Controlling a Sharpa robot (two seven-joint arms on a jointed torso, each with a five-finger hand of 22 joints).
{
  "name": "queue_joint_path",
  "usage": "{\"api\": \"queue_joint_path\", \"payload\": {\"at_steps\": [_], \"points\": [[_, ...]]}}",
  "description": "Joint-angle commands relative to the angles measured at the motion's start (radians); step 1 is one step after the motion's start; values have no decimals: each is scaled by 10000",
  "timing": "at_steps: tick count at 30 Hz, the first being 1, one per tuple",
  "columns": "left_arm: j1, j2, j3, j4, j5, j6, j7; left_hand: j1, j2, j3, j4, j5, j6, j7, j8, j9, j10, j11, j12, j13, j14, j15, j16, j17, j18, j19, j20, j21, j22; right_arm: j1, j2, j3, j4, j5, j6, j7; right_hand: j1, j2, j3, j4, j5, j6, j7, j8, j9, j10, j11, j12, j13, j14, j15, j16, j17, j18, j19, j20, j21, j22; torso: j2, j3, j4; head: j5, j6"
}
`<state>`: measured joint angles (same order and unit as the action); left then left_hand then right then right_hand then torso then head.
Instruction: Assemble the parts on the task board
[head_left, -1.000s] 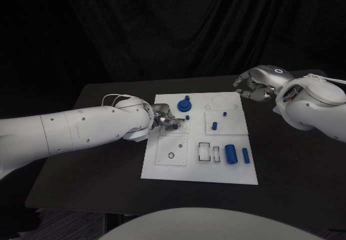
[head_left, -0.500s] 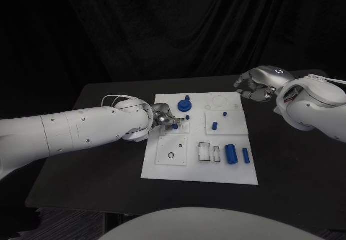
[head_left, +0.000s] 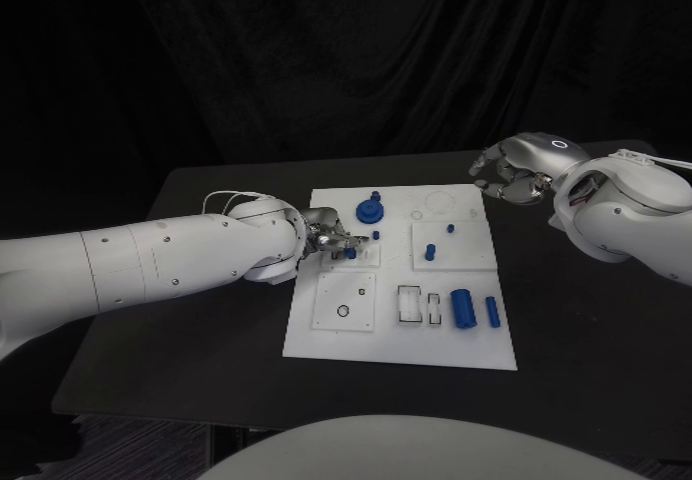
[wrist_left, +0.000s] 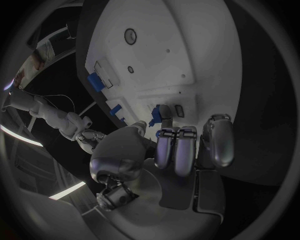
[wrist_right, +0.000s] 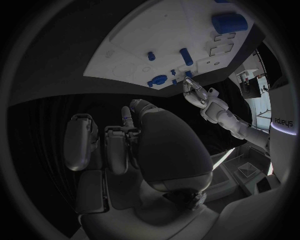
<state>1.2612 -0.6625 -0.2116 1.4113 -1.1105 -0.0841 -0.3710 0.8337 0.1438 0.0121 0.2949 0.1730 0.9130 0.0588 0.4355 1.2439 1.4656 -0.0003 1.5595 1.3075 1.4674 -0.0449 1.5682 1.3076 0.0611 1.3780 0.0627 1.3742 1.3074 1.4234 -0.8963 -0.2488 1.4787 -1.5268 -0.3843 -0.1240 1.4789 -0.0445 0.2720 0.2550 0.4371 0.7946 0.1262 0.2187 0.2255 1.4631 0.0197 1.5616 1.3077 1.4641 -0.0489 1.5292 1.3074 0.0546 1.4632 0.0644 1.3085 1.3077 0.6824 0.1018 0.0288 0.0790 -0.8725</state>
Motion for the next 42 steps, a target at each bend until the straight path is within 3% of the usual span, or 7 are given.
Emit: {"api": "queue_joint_path", "payload": {"at_steps": [1, 10, 16, 23, 33, 38, 42], "points": [[-33, 0, -6, 27, 60, -35, 244, -29, 112, -90, -10, 45, 59, -40, 64, 58, 994, -57, 63, 2598, 1034, -82, 26, 2632, 86, 46, -19, -53, 613, -26, -3, 8, -5, -30, 80, -175, 94, -17, 69, 8, 40, -22, 6, 28, -14, 834, 67, -62, 2386, 938, 84, -57, 2335, 67, -12, 29, -63, 1811, 3, 3, 5, 5, -2], [-38, -4, -6, 29, 60, -133, 375, -97, 328, -188, -7, 203, 149, -85, 169, 220, 1033, -95, 97, 2621, 1034, -114, 26, 2632, 82, 67, -48, -53, 646, -29, 1, 8, -9, -30, 96, -181, 94, -15, 74, 6, 40, -24, 6, 27, -16, 815, 67, -74, 2366, 937, 84, -59, 2334, 68, -14, 29, -69, 1809, 2, 4, -1, 27, -2], [-40, -20, -6, 41, 60, -267, 521, -2, 534, -262, -22, 551, 353, -168, 256, 352, 1052, -165, 113, 2633, 1034, -173, 26, 2632, 55, 163, -102, 18, 755, -29, 4, 8, -11, -30, 104, -184, 94, -14, 81, 3, 40, -27, 6, 27, -19, 786, 67, -92, 2338, 936, 84, -64, 2331, 69, -17, 29, -74, 1808, 9, 4, 6, 26, -2], [-41, -26, -6, 54, 60, -330, 559, 147, 573, -269, -36, 759, 415, -200, 232, 371, 1052, -195, 113, 2633, 1034, -202, 26, 2632, 54, 174, -130, 13, 772, -29, 14, 8, -11, -30, 110, -185, 94, -13, 86, 1, 40, -29, 6, 26, -21, 769, 66, -103, 2321, 935, 84, -66, 2330, 69, -16, 29, -74, 1808, 10, 7, 2, 64, -2], [-16, -443, -3, 576, 57, -853, 247, 1137, 128, -285, -97, 1055, 533, -295, 163, 473, 1052, -289, 113, 2633, 1034, -293, 26, 2632, 13, 330, -220, 118, 935, -28, -55, 8, 19, -30, 94, -202, 93, -12, 92, -1, 40, -30, 6, 26, -24, 736, 66, -124, 2287, 929, 84, -86, 2317, 76, -30, 30, -107, 1798, 18, 4, 4, 71, -2], [236, -804, -2, 957, 56, -735, -106, 1393, 3, -295, -104, 1060, 519, -311, 184, 552, 1052, -307, 113, 2633, 1034, -312, 26, 2632, 4, 365, -241, 140, 971, -27, -67, 8, 5, -30, 73, -225, 92, -13, 93, -2, 39, -33, 6, 25, -25, 724, 66, -132, 2275, 928, 85, -91, 2314, 75, -29, 30, -104, 1799, 19, 5, 6, 110, -2], [718, -982, -1, 1095, 55, -329, -453, 1851, -192, -284, -141, 1081, 464, -337, 280, 747, 1052, -336, 113, 2633, 1034, -342, 26, 2632, -20, 451, -272, 209, 1059, -26, -84, 8, -15, -30, 83, -238, 92, -13, 93, -2, 39, -33, 6, 25, -25, 724, 66, -132, 2275, 928, 85, -91, 2314, 75, -29, 30, -104, 1799, 14, -1, 4, 69, -2]]}}
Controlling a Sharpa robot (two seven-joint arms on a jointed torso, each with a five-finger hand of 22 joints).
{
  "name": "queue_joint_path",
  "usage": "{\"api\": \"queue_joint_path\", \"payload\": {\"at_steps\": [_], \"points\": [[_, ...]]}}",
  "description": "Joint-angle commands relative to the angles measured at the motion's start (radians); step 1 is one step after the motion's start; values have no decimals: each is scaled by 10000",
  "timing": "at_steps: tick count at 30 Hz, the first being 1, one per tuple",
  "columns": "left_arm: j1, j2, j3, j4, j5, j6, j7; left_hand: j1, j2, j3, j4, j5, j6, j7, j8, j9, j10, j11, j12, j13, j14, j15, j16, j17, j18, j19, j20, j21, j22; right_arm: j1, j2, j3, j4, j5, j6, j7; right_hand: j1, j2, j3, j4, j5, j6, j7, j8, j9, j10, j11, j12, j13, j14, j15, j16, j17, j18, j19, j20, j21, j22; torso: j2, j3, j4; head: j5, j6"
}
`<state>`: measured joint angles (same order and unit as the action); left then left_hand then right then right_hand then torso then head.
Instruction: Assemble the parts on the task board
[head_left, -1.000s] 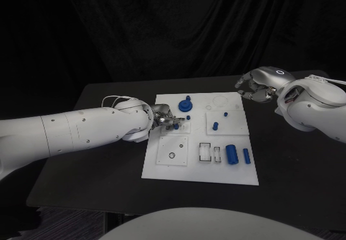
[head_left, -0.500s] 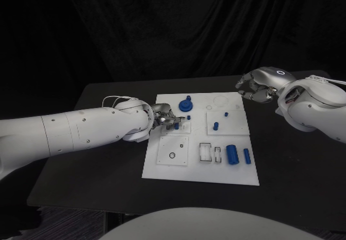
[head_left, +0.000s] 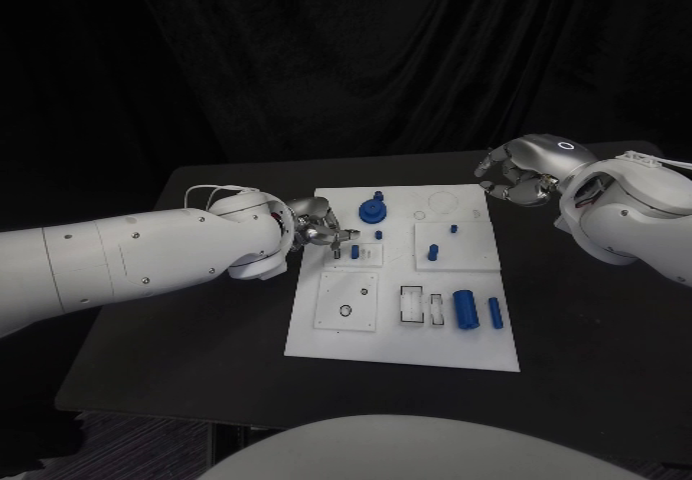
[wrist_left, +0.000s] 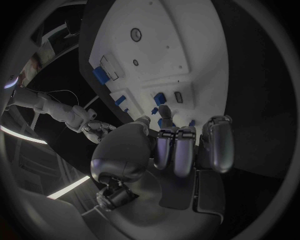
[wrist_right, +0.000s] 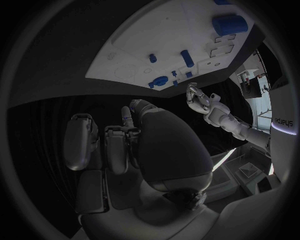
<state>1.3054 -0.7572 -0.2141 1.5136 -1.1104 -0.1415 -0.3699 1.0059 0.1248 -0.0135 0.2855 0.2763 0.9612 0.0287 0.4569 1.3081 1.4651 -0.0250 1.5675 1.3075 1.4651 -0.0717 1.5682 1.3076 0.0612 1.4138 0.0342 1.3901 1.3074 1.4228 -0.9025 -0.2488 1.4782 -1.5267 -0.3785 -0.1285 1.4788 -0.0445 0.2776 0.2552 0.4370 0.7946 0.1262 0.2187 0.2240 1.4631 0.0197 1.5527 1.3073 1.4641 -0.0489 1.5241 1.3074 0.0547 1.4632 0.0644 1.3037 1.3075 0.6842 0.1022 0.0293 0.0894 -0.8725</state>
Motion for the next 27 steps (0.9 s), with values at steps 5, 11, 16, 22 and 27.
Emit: {"api": "queue_joint_path", "payload": {"at_steps": [5, 11, 16, 22, 27], "points": [[766, -5, 24, -108, 54, 867, -839, 428, -151, -66, -54, -83, -199, -16, 3, 168, 1057, -84, 33, 2633, 1057, -80, 26, 2632, -24, 116, -3, 48, 1082, -20, 38, 8, -68, -30, 70, -201, 88, -15, 42, -5, 39, -35, 6, 25, -12, 705, 66, -56, 2260, 924, 84, -53, 2306, 75, -31, 30, -61, 1800, -19, 10, -12, -5, -2], [985, 210, 24, -594, 53, 1181, -871, 532, -213, -137, 17, -216, -345, 38, -122, 151, 1057, -52, 33, 2633, 1057, -62, 26, 2632, -27, 124, 7, 34, 1094, -22, 123, 8, -138, -30, 173, -216, 85, -13, 46, -4, 39, -37, 7, 25, -14, 688, 66, -66, 2243, 925, 85, -49, 2309, 76, -33, 30, -67, 1798, -4, -6, 3, 46, -2], [1036, 483, 23, -1069, 53, 1311, -825, 490, -211, -210, 36, -351, -429, 69, -196, 141, 1057, -27, 33, 2633, 1057, -44, 26, 2632, -38, 155, 20, 59, 1129, -42, 137, 8, -161, -29, 257, -225, 79, -2, 56, 0, 38, -35, 7, 26, -16, 679, 66, -73, 2234, 924, 85, -55, 2305, 79, -39, 31, -80, 1795, 1, -26, 22, 79, -2], [1032, 914, 22, -1915, 53, 1491, -585, 608, -226, -251, -13, -408, -624, 119, -324, 136, 1057, 10, 33, 2633, 1057, -18, 26, 2632, -54, 206, 42, 103, 1184, -68, 138, 8, -156, -29, 358, -241, 79, -2, 56, 0, 38, -35, 7, 26, -16, 679, 66, -73, 2234, 924, 85, -55, 2305, 79, -39, 31, -80, 1795, 17, -24, -10, 69, -2], [991, 1163, 22, -2430, 53, 1571, -240, 653, -303, -332, -2, -373, -752, 171, -467, 86, 1057, 52, 33, 2633, 1057, 13, 26, 2632, -50, 198, 68, 82, 1181, -83, 126, 8, -139, -29, 457, -271, 75, 7, 66, 1, 37, -36, 7, 28, -19, 678, 66, -74, 2232, 925, 85, -51, 2308, 77, -36, 31, -73, 1797, 52, -59, 29, -15, -2]]}}
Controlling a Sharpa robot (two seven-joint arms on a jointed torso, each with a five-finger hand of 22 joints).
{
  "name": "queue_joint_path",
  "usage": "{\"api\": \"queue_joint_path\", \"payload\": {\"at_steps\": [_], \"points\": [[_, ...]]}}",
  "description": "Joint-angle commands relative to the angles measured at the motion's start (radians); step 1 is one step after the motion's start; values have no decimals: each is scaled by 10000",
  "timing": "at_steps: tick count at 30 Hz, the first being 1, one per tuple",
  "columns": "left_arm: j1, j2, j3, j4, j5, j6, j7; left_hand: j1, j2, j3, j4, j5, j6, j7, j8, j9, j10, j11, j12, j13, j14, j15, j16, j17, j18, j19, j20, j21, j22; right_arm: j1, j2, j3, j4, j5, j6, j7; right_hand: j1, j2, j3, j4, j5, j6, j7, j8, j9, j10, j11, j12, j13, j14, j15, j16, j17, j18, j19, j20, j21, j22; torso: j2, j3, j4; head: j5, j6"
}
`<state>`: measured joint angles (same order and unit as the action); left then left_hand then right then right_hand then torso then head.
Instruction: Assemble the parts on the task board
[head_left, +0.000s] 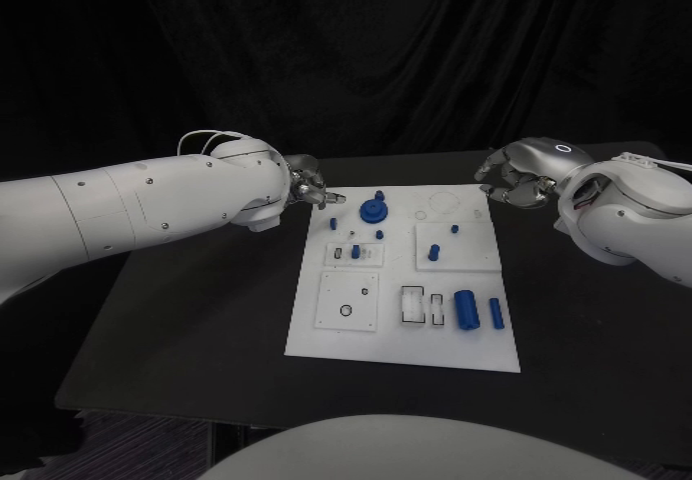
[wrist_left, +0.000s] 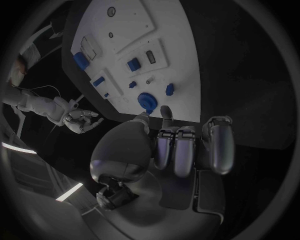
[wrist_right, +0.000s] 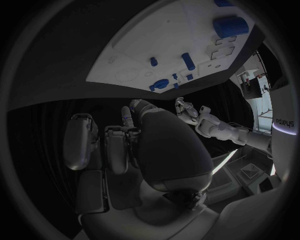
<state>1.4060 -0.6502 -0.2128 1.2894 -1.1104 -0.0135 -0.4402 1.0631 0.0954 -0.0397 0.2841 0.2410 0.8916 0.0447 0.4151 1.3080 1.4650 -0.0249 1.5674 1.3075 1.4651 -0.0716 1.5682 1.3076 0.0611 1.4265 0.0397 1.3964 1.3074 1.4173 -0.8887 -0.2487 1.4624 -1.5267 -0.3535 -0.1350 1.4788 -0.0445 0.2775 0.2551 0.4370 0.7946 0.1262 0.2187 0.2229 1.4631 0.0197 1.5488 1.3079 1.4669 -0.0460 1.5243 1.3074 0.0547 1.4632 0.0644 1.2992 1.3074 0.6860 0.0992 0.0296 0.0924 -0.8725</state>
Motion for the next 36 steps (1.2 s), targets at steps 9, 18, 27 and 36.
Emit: {"api": "queue_joint_path", "payload": {"at_steps": [9, 18, 27, 36], "points": [[-200, 373, 8, -706, 54, 383, 818, 101, -9, -109, 19, -6, -93, 39, -162, 23, 1058, 77, 34, 2633, 1057, 37, 26, 2632, -39, 46, 34, -18, 1161, -41, -3, 7, 24, -30, 335, -263, 75, 7, 67, 1, 37, -36, 7, 28, -9, 677, 66, -35, 2226, 897, 57, -52, 2308, 77, -36, 31, -27, 1798, 122, -97, 22, 21, -2], [-446, 526, 8, -930, 54, 513, 954, 240, 42, -192, 24, 4, -75, 126, -623, -284, 1058, 162, 34, 2633, 1057, 118, 26, 2632, -22, -12, 112, -99, 1143, -47, 2, 8, 38, -30, 388, -296, 67, 23, 85, 2, 33, -26, 5, 36, -12, 673, 65, -39, 2221, 897, 57, -49, 2310, 80, -43, 31, -45, 1793, 189, -132, 15, -8, -2], [-573, 545, 8, -1000, 54, 628, 898, 256, 97, -230, 25, -3, 100, 118, -733, -399, 1058, 166, 34, 2633, 1057, 131, 26, 2632, -17, -22, 133, -117, 1149, -47, -21, 8, 86, -30, 341, -262, 67, 23, 85, 2, 33, -26, 5, 36, -12, 673, 65, -39, 2221, 897, 57, -49, 2310, 80, -43, 31, -45, 1793, 182, -131, 18, 8, -2], [-661, 543, 8, -1066, 54, 623, 886, 317, 158, -216, 12, 79, 169, 113, -820, -468, 1058, 163, 34, 2633, 1057, 132, 26, 2632, -12, -34, 140, -137, 1148, -47, -31, 8, 134, -30, 365, -260, 67, 23, 85, 2, 33, -26, 5, 36, -12, 673, 65, -39, 2221, 897, 57, -49, 2310, 80, -43, 31, -45, 1793, 179, -129, 13, 9, -2]]}}
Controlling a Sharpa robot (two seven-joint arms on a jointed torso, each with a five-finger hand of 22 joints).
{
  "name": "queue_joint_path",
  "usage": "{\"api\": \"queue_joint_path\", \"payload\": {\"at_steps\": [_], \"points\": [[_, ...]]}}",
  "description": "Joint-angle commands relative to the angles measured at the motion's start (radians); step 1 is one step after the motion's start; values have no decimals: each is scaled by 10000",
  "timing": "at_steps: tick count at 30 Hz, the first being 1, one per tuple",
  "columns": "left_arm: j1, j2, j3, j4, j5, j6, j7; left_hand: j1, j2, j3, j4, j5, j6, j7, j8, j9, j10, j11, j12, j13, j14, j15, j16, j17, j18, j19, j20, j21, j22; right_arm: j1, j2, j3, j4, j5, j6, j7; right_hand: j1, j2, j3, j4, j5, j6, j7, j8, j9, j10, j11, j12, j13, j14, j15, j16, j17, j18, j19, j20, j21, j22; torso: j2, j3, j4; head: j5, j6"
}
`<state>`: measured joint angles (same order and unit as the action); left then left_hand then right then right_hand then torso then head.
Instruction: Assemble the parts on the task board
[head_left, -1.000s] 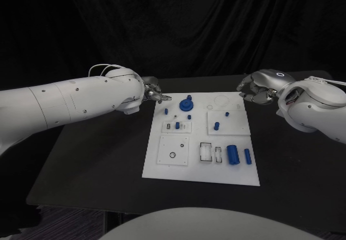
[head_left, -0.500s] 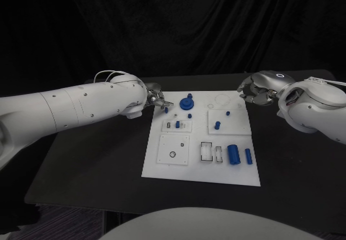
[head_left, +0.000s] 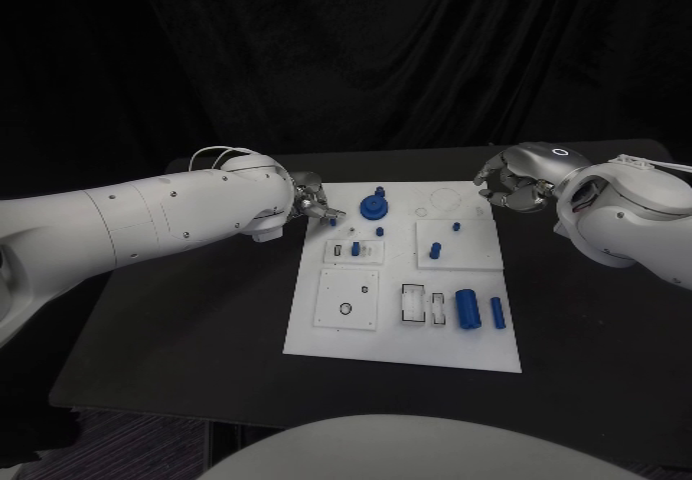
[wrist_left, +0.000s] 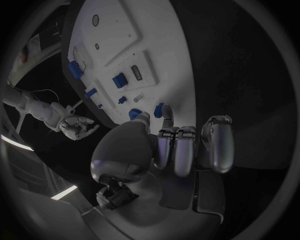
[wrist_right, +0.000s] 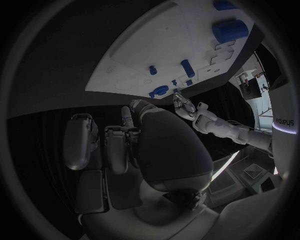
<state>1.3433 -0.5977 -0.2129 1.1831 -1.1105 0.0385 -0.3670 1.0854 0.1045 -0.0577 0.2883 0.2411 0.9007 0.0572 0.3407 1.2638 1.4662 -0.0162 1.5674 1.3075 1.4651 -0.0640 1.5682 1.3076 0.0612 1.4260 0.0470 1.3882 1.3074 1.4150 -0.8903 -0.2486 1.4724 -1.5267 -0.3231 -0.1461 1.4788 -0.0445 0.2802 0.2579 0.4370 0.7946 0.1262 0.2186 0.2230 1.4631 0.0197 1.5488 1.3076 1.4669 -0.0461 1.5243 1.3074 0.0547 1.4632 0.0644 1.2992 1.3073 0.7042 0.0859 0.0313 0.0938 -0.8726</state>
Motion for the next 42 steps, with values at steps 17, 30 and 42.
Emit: {"api": "queue_joint_path", "payload": {"at_steps": [17, 30, 42], "points": [[-103, 29, 9, -48, 54, 90, 272, 398, 139, 49, -49, 877, 153, -6, -402, -165, 1046, 80, 34, 2633, 1057, 61, 26, 2632, 4, -75, 75, -138, 1153, -23, -25, 7, 52, -30, 138, -186, 58, 27, 82, -37, 29, -6, -1, 52, -17, 666, 61, -46, 2216, 892, 56, -70, 2297, 84, -50, 31, -63, 1789, 20, -6, 13, -17, 0], [-123, 97, 9, -143, 54, -22, 408, 436, 147, 71, -32, 960, 68, 29, -535, -210, 1046, 105, 34, 2633, 1057, 79, 26, 2632, 26, -140, 87, -226, 1108, -23, -19, 7, 54, -30, 288, -247, 44, 32, 98, -41, 24, 14, -3, 66, -20, 643, 60, -61, 2193, 888, 54, -82, 2289, 90, -61, 31, -92, 1781, 4, -4, 7, -32, 0], [-138, 115, 9, -191, 54, -150, 484, 477, 146, 94, -32, 1007, -45, 78, -707, -274, 1038, 146, 26, 2628, 1057, 110, 26, 2632, 33, -172, 111, -272, 1098, -24, -16, 7, 46, -30, 337, -269, 40, 31, 104, -45, 23, 24, -7, 74, -20, 628, 57, -71, 2178, 886, 53, -89, 2285, 93, -67, 30, -107, 1777, 3, -7, -3, -50, 0]]}}
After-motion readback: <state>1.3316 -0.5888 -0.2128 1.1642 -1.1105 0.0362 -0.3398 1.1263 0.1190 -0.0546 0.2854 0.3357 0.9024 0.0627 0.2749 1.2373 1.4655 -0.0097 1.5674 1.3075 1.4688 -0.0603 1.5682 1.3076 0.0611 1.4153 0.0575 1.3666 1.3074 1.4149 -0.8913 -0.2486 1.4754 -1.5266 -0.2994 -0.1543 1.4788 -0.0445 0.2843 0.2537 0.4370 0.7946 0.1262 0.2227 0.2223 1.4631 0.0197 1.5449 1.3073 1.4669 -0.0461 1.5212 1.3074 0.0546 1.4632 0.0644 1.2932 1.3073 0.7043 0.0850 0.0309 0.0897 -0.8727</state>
